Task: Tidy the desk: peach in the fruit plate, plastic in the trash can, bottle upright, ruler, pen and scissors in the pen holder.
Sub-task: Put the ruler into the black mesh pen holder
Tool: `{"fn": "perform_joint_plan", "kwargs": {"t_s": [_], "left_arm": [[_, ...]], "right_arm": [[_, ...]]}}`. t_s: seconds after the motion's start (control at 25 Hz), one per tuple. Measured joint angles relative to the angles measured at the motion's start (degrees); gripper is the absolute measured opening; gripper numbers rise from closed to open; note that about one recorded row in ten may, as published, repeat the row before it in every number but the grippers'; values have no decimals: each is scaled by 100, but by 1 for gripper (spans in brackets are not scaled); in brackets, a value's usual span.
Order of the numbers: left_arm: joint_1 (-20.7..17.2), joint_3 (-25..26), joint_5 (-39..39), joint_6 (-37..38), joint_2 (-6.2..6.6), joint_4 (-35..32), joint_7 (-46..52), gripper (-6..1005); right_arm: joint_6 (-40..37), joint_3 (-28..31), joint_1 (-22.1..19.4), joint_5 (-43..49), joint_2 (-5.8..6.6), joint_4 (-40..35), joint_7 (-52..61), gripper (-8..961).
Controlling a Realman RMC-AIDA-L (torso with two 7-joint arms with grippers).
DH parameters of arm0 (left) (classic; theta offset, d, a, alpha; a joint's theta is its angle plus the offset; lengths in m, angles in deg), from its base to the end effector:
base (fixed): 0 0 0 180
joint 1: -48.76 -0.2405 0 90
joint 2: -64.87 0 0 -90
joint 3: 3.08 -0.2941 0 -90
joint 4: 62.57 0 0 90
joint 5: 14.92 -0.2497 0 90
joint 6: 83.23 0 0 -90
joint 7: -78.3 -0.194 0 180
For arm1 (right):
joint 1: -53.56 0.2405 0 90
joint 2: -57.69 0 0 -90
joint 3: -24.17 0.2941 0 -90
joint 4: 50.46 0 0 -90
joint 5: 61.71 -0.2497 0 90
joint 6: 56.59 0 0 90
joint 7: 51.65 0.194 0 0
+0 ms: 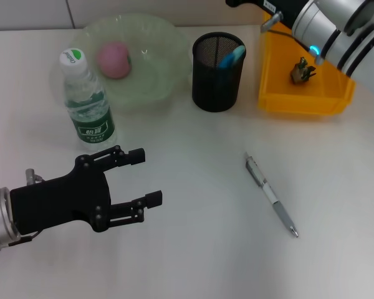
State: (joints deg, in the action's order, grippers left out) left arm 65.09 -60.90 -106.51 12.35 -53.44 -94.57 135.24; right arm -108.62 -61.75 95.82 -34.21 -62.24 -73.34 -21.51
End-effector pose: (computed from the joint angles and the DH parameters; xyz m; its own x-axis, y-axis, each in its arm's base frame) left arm -0.3135 0.3029 -0.0818 0.7470 0.1386 0.6503 0.3068 -0.9395 -0.1522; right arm 0.1705 0.5235 -0.0941 0.7424 0.1771 -0.6462 -0.4077 -0.6460 -0.6454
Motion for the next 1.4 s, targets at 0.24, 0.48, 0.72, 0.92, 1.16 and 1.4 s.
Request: {"fn": "perform_joint_plan", "kwargs": {"t_s": [0.24, 0.48, 0.72, 0.92, 1.16, 1.4], "left_arm": [[-9, 52, 10, 28, -17, 132, 8, 802], [34, 103, 19, 33, -17, 229, 8, 802], [51, 105, 27, 39, -21, 230, 10, 802], [54, 105, 63, 49, -24, 230, 10, 802], [54, 105, 63, 94, -26, 230, -21, 802], [49, 105, 63, 112, -25, 230, -40, 802]], "right_arm": [[24, -567, -70, -412, -3, 146, 229, 383], [31, -613, -67, -435, -4, 373, 452, 382], [40, -584, -16, -446, -4, 623, 407, 383], [52, -601, -9, -449, -4, 719, 409, 382], [153, -616, -1, -453, -4, 785, 401, 383], [167, -666, 2, -424, -4, 790, 387, 386]]}}
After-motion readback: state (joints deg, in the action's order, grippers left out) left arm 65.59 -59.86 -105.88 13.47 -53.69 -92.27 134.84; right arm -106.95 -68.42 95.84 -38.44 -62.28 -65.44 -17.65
